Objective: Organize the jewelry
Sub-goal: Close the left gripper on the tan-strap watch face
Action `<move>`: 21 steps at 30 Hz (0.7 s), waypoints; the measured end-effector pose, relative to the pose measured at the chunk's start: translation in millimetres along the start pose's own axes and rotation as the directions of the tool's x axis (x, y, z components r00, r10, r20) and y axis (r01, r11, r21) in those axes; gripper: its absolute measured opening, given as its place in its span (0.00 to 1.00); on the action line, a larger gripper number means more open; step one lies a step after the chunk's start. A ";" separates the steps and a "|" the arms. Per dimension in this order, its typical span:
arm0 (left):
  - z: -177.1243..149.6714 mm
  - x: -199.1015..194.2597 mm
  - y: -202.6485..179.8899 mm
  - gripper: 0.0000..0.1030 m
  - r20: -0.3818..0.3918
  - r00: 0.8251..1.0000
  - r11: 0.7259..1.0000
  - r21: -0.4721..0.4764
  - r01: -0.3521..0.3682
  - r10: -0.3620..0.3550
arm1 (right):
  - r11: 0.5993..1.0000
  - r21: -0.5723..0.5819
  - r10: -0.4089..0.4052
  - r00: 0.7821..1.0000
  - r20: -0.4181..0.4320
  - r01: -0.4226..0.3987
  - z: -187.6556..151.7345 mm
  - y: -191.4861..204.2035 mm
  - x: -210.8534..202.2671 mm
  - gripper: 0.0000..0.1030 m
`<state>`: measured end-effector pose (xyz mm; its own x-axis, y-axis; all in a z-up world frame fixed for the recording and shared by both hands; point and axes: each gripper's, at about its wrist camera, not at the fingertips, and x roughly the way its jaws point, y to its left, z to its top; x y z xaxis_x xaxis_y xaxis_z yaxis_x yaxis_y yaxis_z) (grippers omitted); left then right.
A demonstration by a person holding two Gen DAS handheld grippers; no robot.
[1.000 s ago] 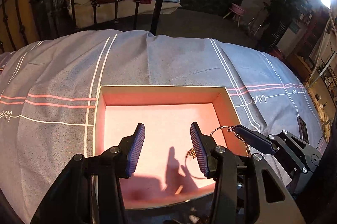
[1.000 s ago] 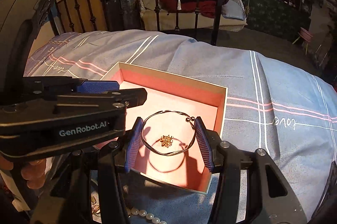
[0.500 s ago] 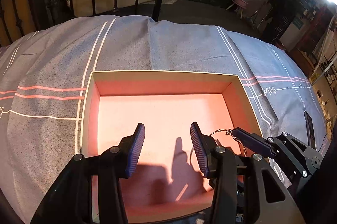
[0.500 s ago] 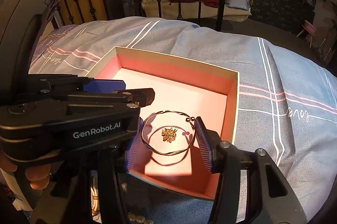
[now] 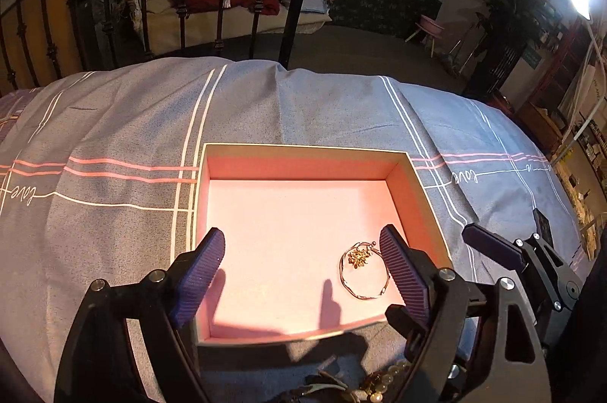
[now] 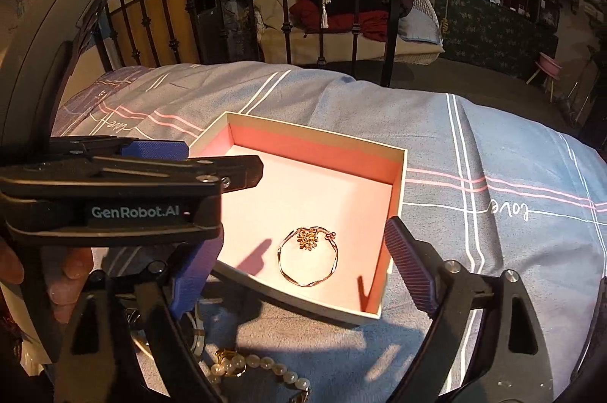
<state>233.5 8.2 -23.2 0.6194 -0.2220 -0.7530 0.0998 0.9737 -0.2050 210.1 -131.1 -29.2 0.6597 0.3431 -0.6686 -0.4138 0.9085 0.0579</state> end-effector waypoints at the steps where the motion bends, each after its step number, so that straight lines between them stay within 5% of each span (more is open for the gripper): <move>1: -6.2 -8.9 -0.1 0.89 0.013 1.000 1.000 0.007 0.004 -0.004 | 1.000 0.000 -0.001 1.000 0.008 0.001 -5.0 -0.5 -8.9 0.91; 12: -110.0 -44.0 -3.1 0.93 -0.020 1.000 0.998 0.057 0.025 -0.024 | 0.998 0.052 0.038 0.995 -0.096 -0.034 -92.9 -2.5 -36.0 0.91; 21: -111.4 -34.9 17.5 0.88 -0.046 0.999 0.997 -0.067 -0.024 0.021 | 0.997 0.042 0.062 0.990 -0.128 -0.057 -107.9 7.3 -29.5 0.91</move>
<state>126.9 27.2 -70.1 0.5847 -0.2037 -0.7852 0.0322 0.9730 -0.2284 119.9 -160.4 -89.1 0.5470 0.3658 -0.7530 -0.4241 0.8966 0.1276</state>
